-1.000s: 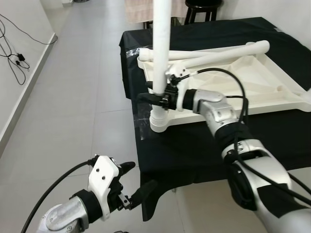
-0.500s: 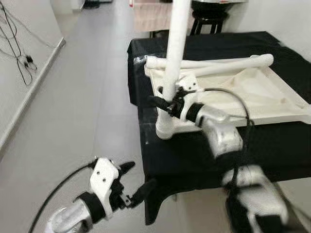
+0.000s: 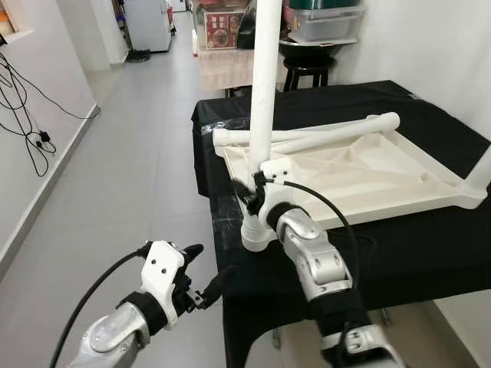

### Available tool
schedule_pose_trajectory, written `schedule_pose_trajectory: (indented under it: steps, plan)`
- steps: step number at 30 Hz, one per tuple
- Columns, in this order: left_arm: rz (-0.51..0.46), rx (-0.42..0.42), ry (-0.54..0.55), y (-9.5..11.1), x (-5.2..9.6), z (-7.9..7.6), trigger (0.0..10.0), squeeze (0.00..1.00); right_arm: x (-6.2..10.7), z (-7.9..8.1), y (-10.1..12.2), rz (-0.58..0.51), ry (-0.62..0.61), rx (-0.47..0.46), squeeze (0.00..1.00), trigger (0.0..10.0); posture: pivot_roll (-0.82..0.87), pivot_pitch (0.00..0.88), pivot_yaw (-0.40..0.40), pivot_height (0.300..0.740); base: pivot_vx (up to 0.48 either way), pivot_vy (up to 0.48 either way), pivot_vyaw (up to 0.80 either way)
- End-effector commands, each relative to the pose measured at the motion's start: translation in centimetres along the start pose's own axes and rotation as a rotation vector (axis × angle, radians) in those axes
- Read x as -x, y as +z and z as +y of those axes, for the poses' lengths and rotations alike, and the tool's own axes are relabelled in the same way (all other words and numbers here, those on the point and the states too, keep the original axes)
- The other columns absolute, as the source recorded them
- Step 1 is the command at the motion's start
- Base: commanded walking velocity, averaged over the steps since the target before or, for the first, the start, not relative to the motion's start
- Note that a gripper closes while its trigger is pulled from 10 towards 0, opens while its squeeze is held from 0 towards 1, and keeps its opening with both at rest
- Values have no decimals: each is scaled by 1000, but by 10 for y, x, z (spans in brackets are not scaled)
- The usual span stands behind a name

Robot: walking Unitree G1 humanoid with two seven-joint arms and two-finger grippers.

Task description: Building children table

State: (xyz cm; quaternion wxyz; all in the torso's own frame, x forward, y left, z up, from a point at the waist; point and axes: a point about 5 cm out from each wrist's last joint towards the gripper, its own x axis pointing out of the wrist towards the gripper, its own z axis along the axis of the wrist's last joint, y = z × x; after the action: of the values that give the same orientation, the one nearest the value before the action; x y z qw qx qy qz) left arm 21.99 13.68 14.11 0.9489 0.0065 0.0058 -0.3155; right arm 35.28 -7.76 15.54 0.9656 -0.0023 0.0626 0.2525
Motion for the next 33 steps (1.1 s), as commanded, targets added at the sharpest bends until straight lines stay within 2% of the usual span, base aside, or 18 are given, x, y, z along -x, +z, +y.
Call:
schedule_pose_trajectory:
  steps: [1, 2, 3, 4, 5, 11, 13, 14, 16, 17, 23, 26, 28, 29, 30, 31, 32, 33]
  plan:
    - [3, -16, 31, -1, -2, 5, 10000, 0, -4, 4, 8, -24, 59, -5, 1000, 10000, 71, 50, -9, 740, 0, 0, 0]
    - [0, -19, 38, -1, -4, 6, 10000, 0, -6, 1, 14, -44, 137, 2, 1000, 10000, 75, 44, -15, 740, 0, 0, 0]
    - [0, -19, 38, -1, -4, 6, 10000, 0, -6, 1, 14, -44, 137, 2, 1000, 10000, 75, 44, -15, 740, 0, 0, 0]
    - [-3, -26, 40, -2, -9, 7, 10000, 0, -7, -4, 25, -64, 261, 15, 1000, 10000, 80, 34, -20, 740, 0, 0, 0]
    - [-5, -26, 39, -4, -11, 7, 10000, 0, -7, -4, 27, -63, 356, 12, 0, 10000, 86, 20, -26, 740, 0, 0, 0]
    - [-13, -22, 40, -8, -19, 8, 10000, 0, -10, -5, 40, -66, 631, 81, 0, 10000, 84, 10, -43, 740, 0, 0, 0]
    - [-18, -16, 42, -9, -21, 8, 10000, 0, -11, -6, 42, -54, 686, 92, 0, 10000, 84, 10, -43, 740, 0, 0, 0]
    - [-20, -12, 43, -9, -22, 8, 10000, 0, -11, -5, 46, -52, 719, 99, 0, 8824, 83, 9, -47, 740, 0, 0, 0]
    - [-21, -11, 44, -9, -22, 7, 10000, 0, -12, -5, 48, -52, 740, 103, 0, 8824, 84, 9, -47, 740, 0, 0, 0]
    - [-22, -9, 44, -10, -23, 7, 10000, 0, -12, -6, 51, -53, 764, 105, 0, 0, 84, 10, -47, 740, 0, 0, 0]
    - [-22, -13, 42, -11, -23, 8, 10000, 0, -13, -10, 56, -63, 771, 122, 0, 0, 76, 15, -41, 740, 0, 0, 0]
    - [-20, -13, 42, -12, -22, 9, 10000, 0, -14, -17, 56, -78, 701, 137, 0, 0, 70, 18, -37, 740, 0, 0, 0]
    - [-20, -13, 41, -12, -22, 10, 10000, 0, -13, -28, 52, -84, 576, 123, 0, 0, 62, 24, -34, 740, 0, 0, 0]
    - [-20, -13, 41, -12, -22, 10, 10000, 0, -13, -28, 52, -84, 576, 123, 0, 0, 62, 24, -34, 740, 0, 0, 0]
    - [-19, -13, 40, -11, -22, 10, 10000, 0, -13, -34, 44, -66, 432, 102, 0, 0, 52, 32, -32, 740, 0, 0, 0]
    - [-19, -13, 40, -11, -22, 10, 10000, 0, -13, -34, 44, -66, 432, 102, 0, 0, 52, 32, -32, 740, 0, 0, 0]
    - [-18, -14, 38, -11, -22, 11, 10000, 0, -12, -42, 32, -39, 203, 87, 0, 0, 50, 38, -35, 740, 0, 0, 0]
    - [-17, -15, 37, -10, -22, 12, 10000, 0, -2, -43, 8, 4, -132, 37, 0, 0, 37, 42, -31, 740, 0, 0, 0]
